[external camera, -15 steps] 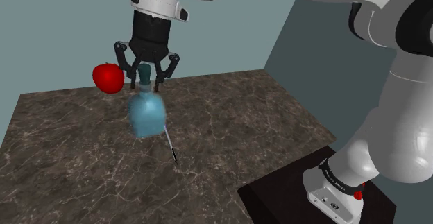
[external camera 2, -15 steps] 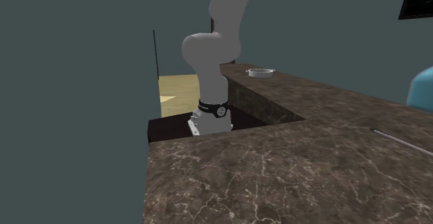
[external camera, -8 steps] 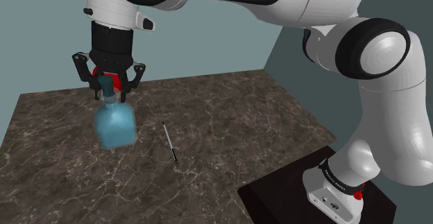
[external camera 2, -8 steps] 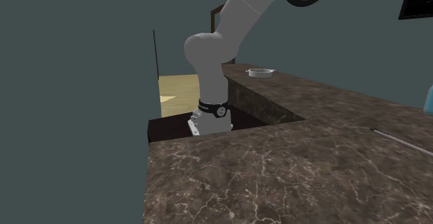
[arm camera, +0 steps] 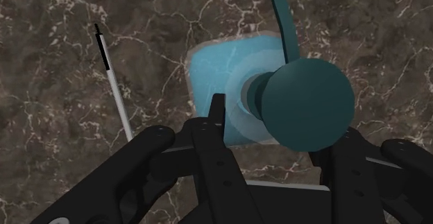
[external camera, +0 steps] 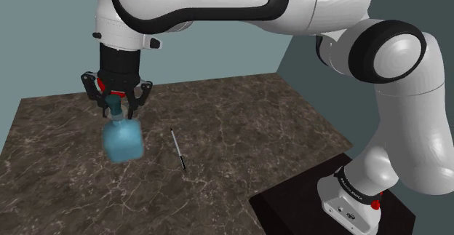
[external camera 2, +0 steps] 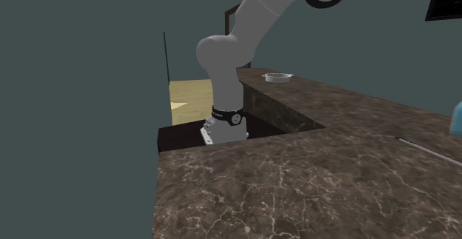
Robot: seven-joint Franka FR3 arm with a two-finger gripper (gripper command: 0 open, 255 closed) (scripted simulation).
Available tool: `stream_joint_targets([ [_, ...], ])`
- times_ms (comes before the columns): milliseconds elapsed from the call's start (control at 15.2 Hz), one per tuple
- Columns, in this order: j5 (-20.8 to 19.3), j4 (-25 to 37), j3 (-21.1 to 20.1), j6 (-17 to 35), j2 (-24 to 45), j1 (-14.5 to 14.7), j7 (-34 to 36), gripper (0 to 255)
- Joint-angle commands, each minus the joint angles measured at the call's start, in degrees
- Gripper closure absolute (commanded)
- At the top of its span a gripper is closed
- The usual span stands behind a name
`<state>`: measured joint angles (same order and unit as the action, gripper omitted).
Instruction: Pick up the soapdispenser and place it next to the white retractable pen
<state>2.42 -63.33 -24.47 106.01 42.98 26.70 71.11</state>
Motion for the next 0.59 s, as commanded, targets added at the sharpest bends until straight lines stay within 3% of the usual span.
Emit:
stream_joint_targets([
  [0,-0.1,-0.8,0.1,1.3,0.4,0.0,-0.2,255],
  [528,-0.1,-2.0,0.1,2.6,0.6,-0.1,-0.5,255],
])
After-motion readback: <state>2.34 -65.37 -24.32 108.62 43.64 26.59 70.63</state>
